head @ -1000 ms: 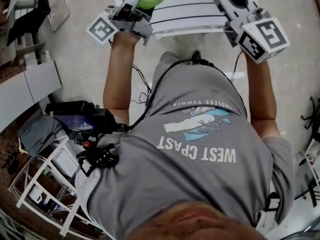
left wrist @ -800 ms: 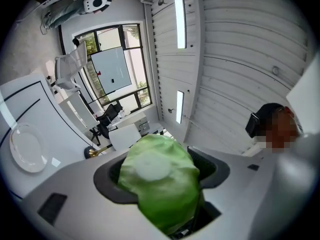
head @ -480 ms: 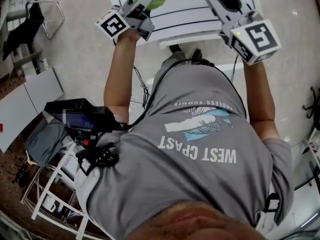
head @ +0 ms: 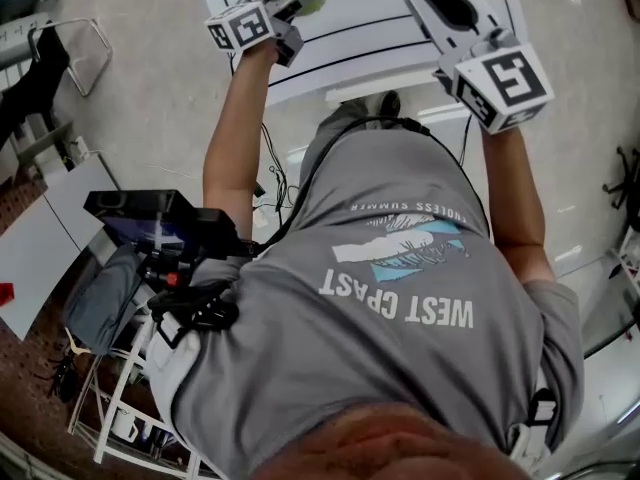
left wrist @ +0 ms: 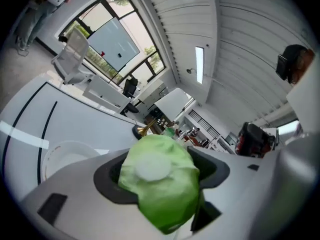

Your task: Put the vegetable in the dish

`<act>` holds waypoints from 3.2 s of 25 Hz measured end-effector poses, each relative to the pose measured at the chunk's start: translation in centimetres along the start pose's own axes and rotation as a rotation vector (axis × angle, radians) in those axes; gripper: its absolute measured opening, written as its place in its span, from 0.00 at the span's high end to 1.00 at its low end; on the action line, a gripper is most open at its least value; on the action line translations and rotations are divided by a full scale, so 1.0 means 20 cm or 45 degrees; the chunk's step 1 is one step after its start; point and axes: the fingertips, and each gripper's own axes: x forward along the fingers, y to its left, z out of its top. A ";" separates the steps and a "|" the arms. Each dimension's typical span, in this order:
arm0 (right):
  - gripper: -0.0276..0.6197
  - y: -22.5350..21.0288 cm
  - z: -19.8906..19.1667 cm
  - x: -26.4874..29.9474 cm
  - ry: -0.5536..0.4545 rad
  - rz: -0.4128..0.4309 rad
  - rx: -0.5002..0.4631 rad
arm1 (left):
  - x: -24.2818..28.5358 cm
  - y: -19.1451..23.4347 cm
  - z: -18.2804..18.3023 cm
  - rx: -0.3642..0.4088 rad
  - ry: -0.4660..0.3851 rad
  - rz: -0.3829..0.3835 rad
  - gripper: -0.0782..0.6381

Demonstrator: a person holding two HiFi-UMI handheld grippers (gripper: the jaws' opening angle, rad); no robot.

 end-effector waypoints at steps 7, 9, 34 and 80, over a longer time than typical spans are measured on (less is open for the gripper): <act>0.94 -0.01 -0.05 -0.08 0.063 -0.077 0.040 | 0.07 0.25 -0.13 -0.170 0.152 0.064 0.46; 0.94 -0.01 -0.08 -0.02 0.077 -0.085 0.051 | 0.08 0.38 -0.15 -0.211 0.203 0.090 0.46; 0.94 -0.12 -0.19 0.18 0.125 -0.065 0.079 | 0.22 0.72 -0.23 -0.268 0.365 0.191 0.34; 0.95 0.00 0.21 -0.57 -0.299 -0.085 -0.709 | -0.02 -1.53 0.24 1.824 -0.241 0.450 0.88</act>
